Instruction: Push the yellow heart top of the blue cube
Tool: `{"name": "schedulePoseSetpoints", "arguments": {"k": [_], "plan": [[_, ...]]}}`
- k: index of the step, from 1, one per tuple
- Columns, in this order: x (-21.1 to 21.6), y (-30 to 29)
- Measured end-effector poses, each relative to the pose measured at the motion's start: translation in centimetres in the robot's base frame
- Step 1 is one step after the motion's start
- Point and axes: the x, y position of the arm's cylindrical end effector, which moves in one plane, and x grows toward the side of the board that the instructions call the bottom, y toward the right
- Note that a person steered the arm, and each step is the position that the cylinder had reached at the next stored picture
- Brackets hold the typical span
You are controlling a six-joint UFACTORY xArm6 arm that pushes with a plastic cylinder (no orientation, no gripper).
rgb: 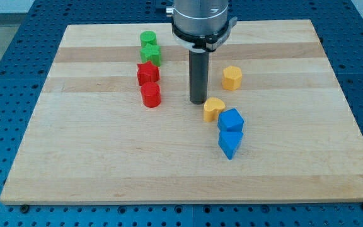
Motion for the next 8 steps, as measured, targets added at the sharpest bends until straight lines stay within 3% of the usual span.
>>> {"name": "schedulePoseSetpoints", "arguments": {"k": [5, 8], "plan": [[3.5, -1.5], [3.4, -0.3]]}}
